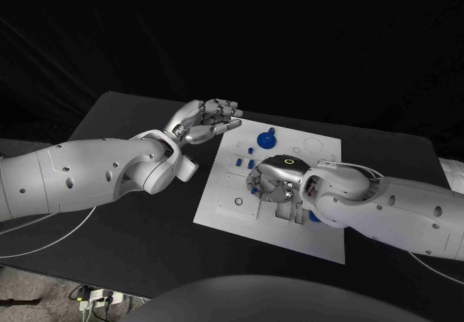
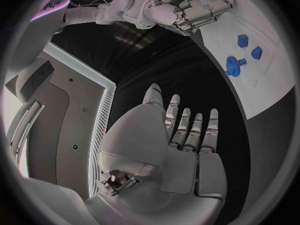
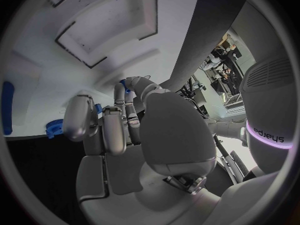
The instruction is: Assemble the parts on the task board
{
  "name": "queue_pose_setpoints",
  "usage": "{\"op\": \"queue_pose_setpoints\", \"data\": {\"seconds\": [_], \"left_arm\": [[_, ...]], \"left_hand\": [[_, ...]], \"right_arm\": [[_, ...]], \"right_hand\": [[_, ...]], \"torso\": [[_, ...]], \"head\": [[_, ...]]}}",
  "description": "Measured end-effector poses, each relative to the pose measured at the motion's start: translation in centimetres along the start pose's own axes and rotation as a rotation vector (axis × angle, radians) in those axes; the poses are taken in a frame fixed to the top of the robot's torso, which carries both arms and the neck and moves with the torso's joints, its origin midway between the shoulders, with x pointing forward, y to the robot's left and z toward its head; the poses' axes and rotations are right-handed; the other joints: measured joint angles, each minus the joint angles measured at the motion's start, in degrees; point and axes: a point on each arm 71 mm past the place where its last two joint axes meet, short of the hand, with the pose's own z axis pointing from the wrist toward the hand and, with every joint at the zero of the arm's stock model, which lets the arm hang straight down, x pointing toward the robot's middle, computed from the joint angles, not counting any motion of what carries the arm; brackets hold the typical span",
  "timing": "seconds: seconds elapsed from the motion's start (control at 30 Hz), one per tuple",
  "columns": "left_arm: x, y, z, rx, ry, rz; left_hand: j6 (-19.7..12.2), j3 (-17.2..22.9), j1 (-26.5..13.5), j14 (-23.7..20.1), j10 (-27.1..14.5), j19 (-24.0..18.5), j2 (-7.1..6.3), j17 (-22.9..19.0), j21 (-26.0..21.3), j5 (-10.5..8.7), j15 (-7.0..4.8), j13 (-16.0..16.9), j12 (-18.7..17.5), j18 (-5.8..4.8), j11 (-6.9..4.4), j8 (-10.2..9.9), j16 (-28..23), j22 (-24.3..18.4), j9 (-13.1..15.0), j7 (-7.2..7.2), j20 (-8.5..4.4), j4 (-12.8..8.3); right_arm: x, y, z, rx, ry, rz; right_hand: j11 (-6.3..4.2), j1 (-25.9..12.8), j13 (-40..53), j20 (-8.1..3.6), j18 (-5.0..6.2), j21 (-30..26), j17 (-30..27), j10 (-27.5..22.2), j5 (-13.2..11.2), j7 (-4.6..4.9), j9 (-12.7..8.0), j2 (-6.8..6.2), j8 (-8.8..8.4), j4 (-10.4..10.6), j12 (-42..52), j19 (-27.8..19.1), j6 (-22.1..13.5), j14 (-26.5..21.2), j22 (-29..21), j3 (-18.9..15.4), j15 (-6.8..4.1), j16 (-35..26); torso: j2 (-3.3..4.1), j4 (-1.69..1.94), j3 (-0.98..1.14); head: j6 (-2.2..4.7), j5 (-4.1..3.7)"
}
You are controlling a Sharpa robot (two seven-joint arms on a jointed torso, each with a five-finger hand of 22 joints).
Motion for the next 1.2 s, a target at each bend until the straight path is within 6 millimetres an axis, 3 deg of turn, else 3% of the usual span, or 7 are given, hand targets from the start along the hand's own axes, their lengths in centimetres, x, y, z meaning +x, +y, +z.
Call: {"op": "queue_pose_setpoints", "data": {"seconds": [0.2, 0.47, 0.63, 0.73, 0.83, 1.07, 1.2], "left_arm": [[0.0, 0.0, 0.0, -0.001, 0.001, -0.001], [0.0, 0.0, 0.0, -0.003, 0.001, -0.001], [0.0, 0.1, 0.0, -0.004, 0.001, -0.001], [0.0, 0.1, -0.1, -0.005, 0.001, -0.001], [0.0, 0.1, -0.1, -0.006, 0.0, -0.001], [-0.1, 0.2, -0.2, -0.008, -0.001, 0.0], [-0.1, 0.2, -0.1, -0.008, -0.002, 0.0]], "left_hand": [[0.0, 0.0, 0.37, 0.48, 0.13, 0.0, 0.37, 0.07, 0.0, 0.62, 0.49, 0.0, 0.62, 0.0, 0.12, 0.0, 0.66, 0.0, 0.0, 0.0, 0.0, 0.0], [0.0, 0.0, 0.37, 0.49, 0.22, 0.0, 0.37, 0.13, 0.0, 0.93, 0.48, 0.0, 0.69, 0.0, 0.21, 0.0, 0.66, -0.01, 0.0, 0.0, 0.0, 0.0], [0.0, 0.0, 0.37, 0.49, 0.21, 0.0, 0.37, 0.12, 0.0, 0.93, 0.49, 0.0, 0.69, 0.0, 0.21, 0.0, 1.0, -0.01, 0.0, 0.0, 0.0, 0.0], [0.0, 0.0, 0.37, 0.49, 0.22, 0.0, 0.37, 0.12, 0.0, 0.93, 0.48, 0.0, 0.69, 0.0, 0.21, 0.0, 1.0, -0.01, 0.0, 0.0, 0.0, 0.0], [0.0, 0.0, 0.37, 0.49, 0.21, 0.0, 0.37, 0.12, 0.0, 0.93, 0.48, 0.0, 0.69, 0.0, 0.21, 0.0, 1.0, -0.01, 0.0, 0.0, 0.0, 0.0], [0.0, 0.0, 0.6, 0.49, 0.21, 0.0, 0.13, 0.12, 0.0, 0.93, 0.48, 0.0, 0.69, 0.0, 0.21, 0.0, 1.0, 0.04, 0.0, 0.0, 0.0, 0.0], [0.0, 0.0, 0.67, 0.48, 0.22, 0.0, 0.07, 0.11, 0.0, 0.93, 0.49, 0.0, 0.69, 0.0, 0.21, 0.0, 1.0, 0.18, 0.0, 0.0, 0.0, 0.0]], "right_arm": [[0.3, -0.1, 0.0, 0.011, 0.004, 0.002], [0.6, -0.2, 0.0, 0.024, 0.012, 0.002], [0.6, -0.4, -0.3, 0.027, 0.011, 0.002], [0.5, -0.6, -0.7, 0.032, 0.006, 0.003], [0.4, -1.1, -1.5, 0.044, -0.007, 0.005], [-2.4, -2.3, -4.4, 0.067, -0.11, -0.016], [-5.1, -3.3, -6.6, 0.094, -0.184, -0.038]], "right_hand": [[0.17, -0.23, -0.11, 0.01, 0.0, -0.47, 0.0, -0.61, 0.01, -0.03, -0.63, -0.23, -1.34, -0.15, -0.33, -0.4, -1.78, -0.2, 0.0, 0.32, 0.2, 0.0], [0.21, -1.15, 0.08, 0.01, 0.0, -1.02, 0.0, -1.68, -2.57, -1.16, -4.12, -0.55, -5.56, -0.04, -0.44, -0.81, -6.92, -0.42, -0.01, 1.22, 0.02, -0.23], [0.99, -2.89, 0.32, 0.42, 0.0, -2.43, -0.01, -4.27, -12.25, -2.66, -7.55, -1.52, -8.38, 0.7, -1.33, -1.22, -11.19, -0.95, -0.01, 0.77, 0.52, -0.88], [1.71, -4.39, 0.53, 0.83, 0.0, -3.37, -0.01, -6.28, -18.18, -3.44, -9.77, -2.14, -8.43, 1.9, -1.56, -1.63, -14.42, -1.24, -0.01, -0.77, 0.81, -1.13], [2.14, -4.66, 1.26, 0.94, 0.0, -4.79, -0.03, -8.58, -22.29, -4.36, -12.1, -2.42, -8.43, 3.08, -1.54, -2.34, -17.88, -1.65, -0.01, -3.56, 1.22, -1.56], [2.33, -4.66, 2.11, 0.95, 0.0, -4.95, -0.13, -10.74, -24.74, -5.28, -15.1, -2.41, -8.07, 6.44, -0.22, -2.33, -18.57, -1.85, -0.02, -8.49, 1.42, -1.56], [2.53, -4.03, 2.08, 1.16, 0.0, -4.95, -0.13, -11.76, -25.07, -4.79, -16.17, -1.78, -7.18, 7.94, 0.0, -2.12, -16.59, -1.85, -0.02, -9.99, 1.42, -1.56]], "torso": [[0.0, 0.0, 0.0], [0.0, -0.01, 0.01], [0.0, 0.0, 0.0], [0.0, 0.01, 0.0], [0.0, 0.01, 0.01], [0.0, 0.04, 0.01], [-0.02, 0.0, 0.02]], "head": [[0.0, 0.1], [0.0, 0.11], [-0.01, 0.11], [-0.01, 0.13], [0.0, 0.15], [0.0, -0.16], [0.0, -0.86]]}}
